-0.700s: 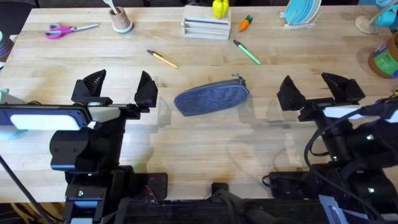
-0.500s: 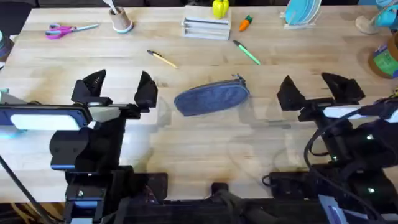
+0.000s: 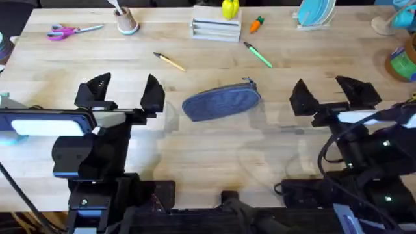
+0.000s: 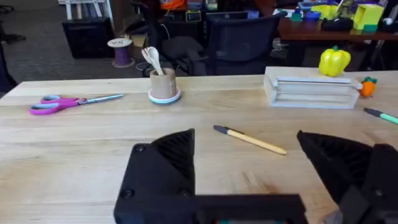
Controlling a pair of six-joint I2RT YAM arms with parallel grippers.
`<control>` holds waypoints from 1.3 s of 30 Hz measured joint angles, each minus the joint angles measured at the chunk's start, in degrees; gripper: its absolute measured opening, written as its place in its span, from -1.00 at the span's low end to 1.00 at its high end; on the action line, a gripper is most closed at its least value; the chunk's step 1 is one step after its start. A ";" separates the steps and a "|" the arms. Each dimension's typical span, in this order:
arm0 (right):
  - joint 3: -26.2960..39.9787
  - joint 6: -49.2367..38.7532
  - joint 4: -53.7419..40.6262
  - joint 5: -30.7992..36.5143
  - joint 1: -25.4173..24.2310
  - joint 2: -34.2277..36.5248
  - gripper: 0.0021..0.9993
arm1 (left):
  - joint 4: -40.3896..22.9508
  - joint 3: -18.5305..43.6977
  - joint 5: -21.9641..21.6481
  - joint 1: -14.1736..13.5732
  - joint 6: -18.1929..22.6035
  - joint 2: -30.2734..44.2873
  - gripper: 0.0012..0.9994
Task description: Unzip the bag, pick up the pens from the table one at a time and place them inside, then zip the bag closed.
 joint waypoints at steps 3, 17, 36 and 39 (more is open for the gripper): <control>0.01 0.00 0.00 -0.27 0.00 0.00 0.99 | -0.18 0.00 1.07 0.00 0.06 0.01 0.99; 15.71 0.87 -23.33 -2.78 0.00 6.15 0.99 | -18.09 12.49 4.46 0.00 0.18 3.30 0.99; 57.60 0.22 -52.65 -5.40 0.00 46.33 0.99 | -48.45 53.73 4.54 0.00 0.20 38.51 0.99; 69.41 0.19 -59.11 -5.40 0.00 54.55 0.99 | -54.96 62.80 4.54 0.00 4.11 46.72 0.99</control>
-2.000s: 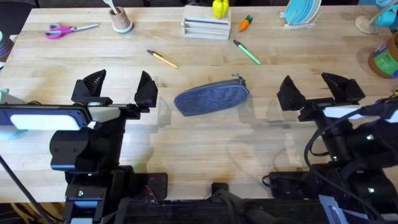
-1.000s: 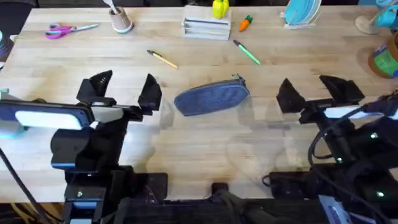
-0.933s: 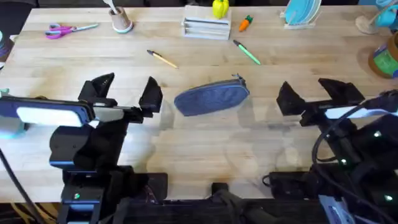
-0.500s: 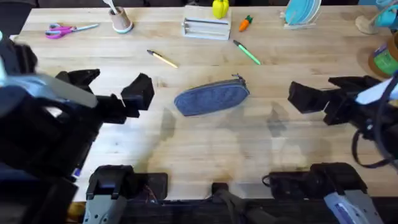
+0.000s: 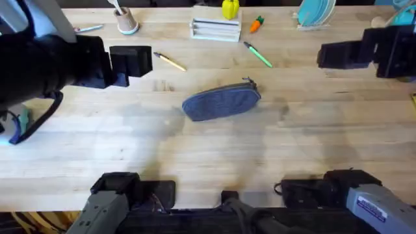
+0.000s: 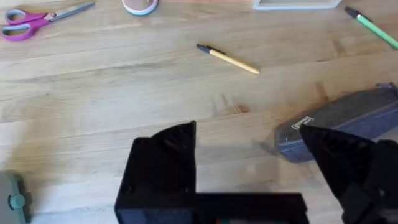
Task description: Unzip the bag, pick up the pens from the table one at a time and place them inside, then zip the bag closed.
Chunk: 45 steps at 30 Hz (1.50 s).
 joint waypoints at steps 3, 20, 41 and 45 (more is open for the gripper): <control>2.40 -0.01 -1.77 -0.07 0.00 1.72 0.99 | -2.29 1.91 0.09 0.00 2.55 2.19 0.99; 3.09 -0.03 -0.26 -1.53 0.00 2.93 1.00 | -10.86 2.95 8.59 0.00 35.88 3.61 0.99; 3.09 -0.20 1.14 -1.53 0.00 2.95 1.00 | -10.11 -7.65 27.01 0.00 67.84 18.36 0.99; 3.09 -0.21 1.12 -1.53 0.00 2.95 1.00 | -9.44 -7.70 29.42 0.00 72.76 21.37 0.99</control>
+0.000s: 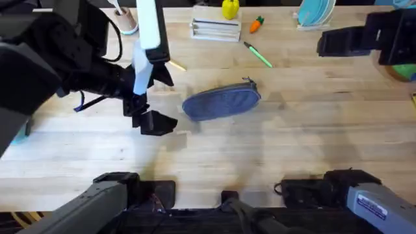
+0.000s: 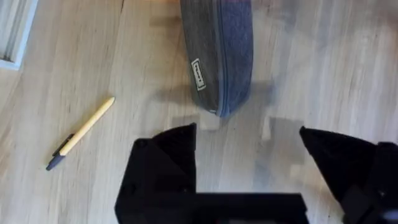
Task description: Unzip the bag, pick up the pens from the table one at a time and place them inside, then zip the bag closed.
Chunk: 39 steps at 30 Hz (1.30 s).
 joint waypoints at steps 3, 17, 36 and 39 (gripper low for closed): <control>0.00 0.00 0.01 0.00 0.00 0.00 1.00 | 1.26 0.00 0.98 0.00 1.81 2.97 0.99; 0.00 0.00 0.00 0.00 0.00 -0.01 1.00 | 7.66 0.00 9.92 0.00 3.54 17.33 0.99; 0.00 0.00 0.00 0.00 0.00 -0.01 1.00 | 10.26 0.00 16.81 0.00 3.54 24.60 0.99; 0.00 0.02 0.00 0.02 0.00 -0.01 1.00 | 10.27 0.00 17.34 0.00 3.54 24.60 0.99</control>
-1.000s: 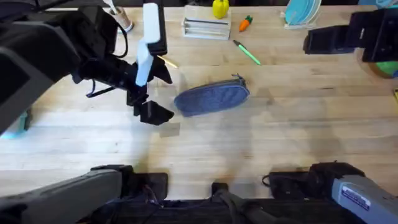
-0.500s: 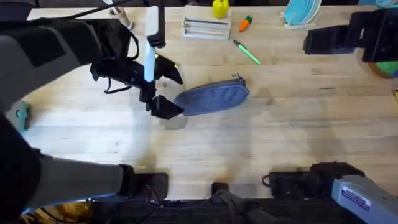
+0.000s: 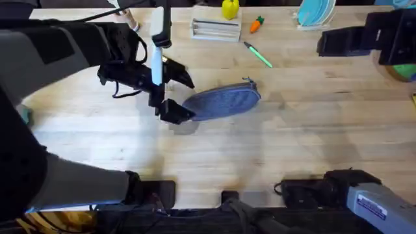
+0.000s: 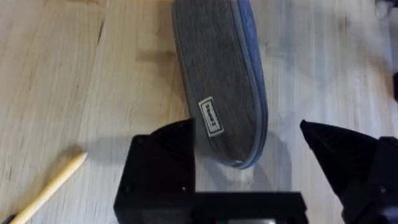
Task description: Unzip the bag, pick up the pens from the table one at a time and place them inside, then zip the bag closed.
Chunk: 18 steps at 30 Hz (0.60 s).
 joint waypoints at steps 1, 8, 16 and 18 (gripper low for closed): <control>0.00 -0.02 0.01 -0.02 0.00 0.00 1.00 | 0.09 0.00 0.53 0.00 0.00 0.00 0.99; 0.00 0.00 0.02 -0.02 0.00 0.00 1.00 | 0.43 0.00 2.31 -0.01 0.00 0.00 0.90; 0.00 0.00 0.00 -0.02 0.00 0.00 1.00 | 0.43 0.00 2.23 0.00 0.02 0.00 0.90; 0.00 0.00 0.02 -0.02 0.00 0.00 1.00 | 0.43 0.00 2.05 0.00 0.02 0.00 0.90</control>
